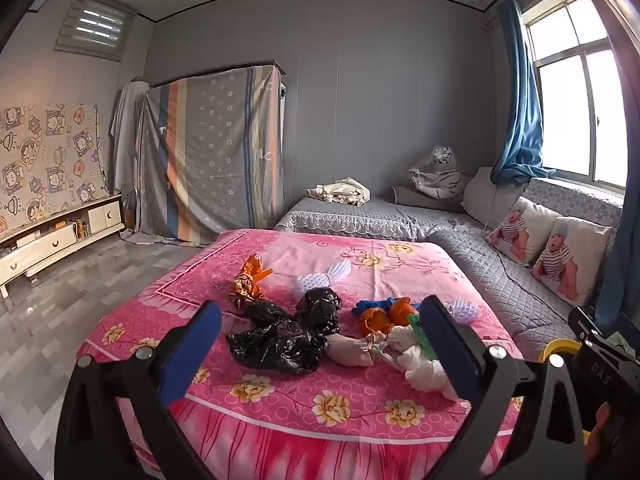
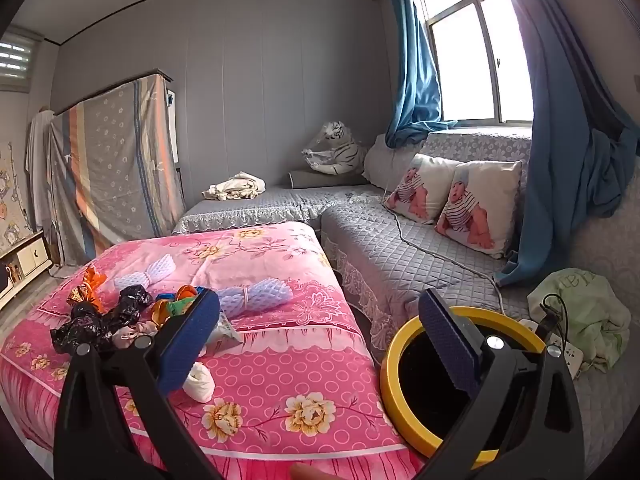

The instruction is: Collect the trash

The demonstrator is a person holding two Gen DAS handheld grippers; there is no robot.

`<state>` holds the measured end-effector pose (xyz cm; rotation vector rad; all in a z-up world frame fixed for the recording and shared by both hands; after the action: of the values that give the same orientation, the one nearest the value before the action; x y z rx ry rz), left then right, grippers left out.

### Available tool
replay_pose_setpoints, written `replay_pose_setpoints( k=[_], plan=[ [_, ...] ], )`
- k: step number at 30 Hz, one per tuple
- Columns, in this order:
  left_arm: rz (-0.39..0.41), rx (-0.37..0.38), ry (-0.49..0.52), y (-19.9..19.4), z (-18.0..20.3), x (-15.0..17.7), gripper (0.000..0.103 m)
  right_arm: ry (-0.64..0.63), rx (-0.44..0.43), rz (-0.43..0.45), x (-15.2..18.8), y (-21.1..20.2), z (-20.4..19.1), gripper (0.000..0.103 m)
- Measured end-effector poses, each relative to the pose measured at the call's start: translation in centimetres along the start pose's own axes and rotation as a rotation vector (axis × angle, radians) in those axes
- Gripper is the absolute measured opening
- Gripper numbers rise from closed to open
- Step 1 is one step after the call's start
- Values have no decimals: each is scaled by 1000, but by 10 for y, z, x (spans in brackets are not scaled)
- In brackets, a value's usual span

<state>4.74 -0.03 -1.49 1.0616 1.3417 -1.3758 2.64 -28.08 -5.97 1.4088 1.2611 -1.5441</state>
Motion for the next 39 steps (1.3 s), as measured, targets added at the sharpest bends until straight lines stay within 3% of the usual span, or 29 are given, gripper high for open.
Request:
replay_pose_setpoints(
  k=[39],
  plan=[
    [-13,14,-23,1,-2,6,96,5,-12,-3,-1,2,0,95]
  ],
)
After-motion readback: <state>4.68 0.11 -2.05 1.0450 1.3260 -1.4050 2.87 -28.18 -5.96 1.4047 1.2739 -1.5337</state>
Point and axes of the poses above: each gripper's, at about its wrist camera, not at the fingertips, and y roughly the way its jaws point, z to its right, x to its underside, the point moved 5 cm from there along y, roughly the way its jaws point, and after that the axes turned 5 degrees about z, right-handed, at the moved point
